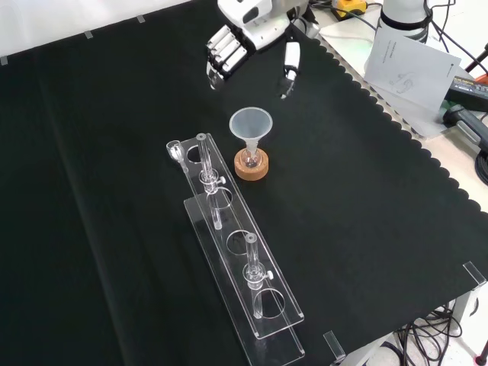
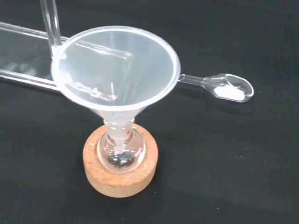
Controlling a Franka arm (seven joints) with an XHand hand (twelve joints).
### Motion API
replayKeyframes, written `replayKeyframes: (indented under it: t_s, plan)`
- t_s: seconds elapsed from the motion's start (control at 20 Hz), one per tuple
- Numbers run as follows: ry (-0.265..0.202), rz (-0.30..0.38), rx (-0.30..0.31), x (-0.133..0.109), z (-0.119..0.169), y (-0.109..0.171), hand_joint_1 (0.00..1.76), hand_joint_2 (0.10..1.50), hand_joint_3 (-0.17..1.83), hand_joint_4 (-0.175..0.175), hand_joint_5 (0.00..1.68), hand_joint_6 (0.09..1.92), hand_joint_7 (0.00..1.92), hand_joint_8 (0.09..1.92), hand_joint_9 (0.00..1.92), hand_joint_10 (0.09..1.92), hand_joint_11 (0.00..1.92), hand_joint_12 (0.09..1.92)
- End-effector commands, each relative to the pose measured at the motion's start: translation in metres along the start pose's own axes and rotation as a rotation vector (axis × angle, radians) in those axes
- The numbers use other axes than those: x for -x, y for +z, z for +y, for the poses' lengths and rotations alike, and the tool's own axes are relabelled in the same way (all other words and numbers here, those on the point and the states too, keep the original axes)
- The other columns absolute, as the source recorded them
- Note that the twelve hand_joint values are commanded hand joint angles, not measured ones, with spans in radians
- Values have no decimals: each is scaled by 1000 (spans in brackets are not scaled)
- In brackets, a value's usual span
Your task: Pick up the weighing funnel.
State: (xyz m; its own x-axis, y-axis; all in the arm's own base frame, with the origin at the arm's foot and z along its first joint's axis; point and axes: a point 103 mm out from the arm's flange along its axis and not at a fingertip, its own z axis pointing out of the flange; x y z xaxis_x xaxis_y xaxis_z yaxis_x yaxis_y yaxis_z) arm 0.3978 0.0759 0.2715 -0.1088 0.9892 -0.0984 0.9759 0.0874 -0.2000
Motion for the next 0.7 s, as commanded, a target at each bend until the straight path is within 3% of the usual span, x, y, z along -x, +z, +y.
replayKeyframes:
  t_s: [0.05, 0.35, 0.45, 0.55, 0.7]
  plan:
    - [26, 33, -4, 26, 2, -4, 491, 728, 240, -64, 382, 87, 50, 724, 259, 775, 200, 1514]
    - [74, 16, 11, 58, 16, -10, 522, 740, 245, -64, 390, 87, 104, 728, 318, 749, 228, 1492]
    - [106, 21, -6, 71, 23, -11, 582, 752, 258, -63, 402, 87, 157, 725, 381, 720, 282, 1447]
    - [127, -29, -2, 82, 30, -11, 678, 756, 290, -60, 433, 87, 212, 717, 440, 687, 338, 1399]
    - [151, -48, -31, 97, 42, -10, 770, 740, 350, -57, 466, 87, 273, 705, 508, 641, 376, 1371]
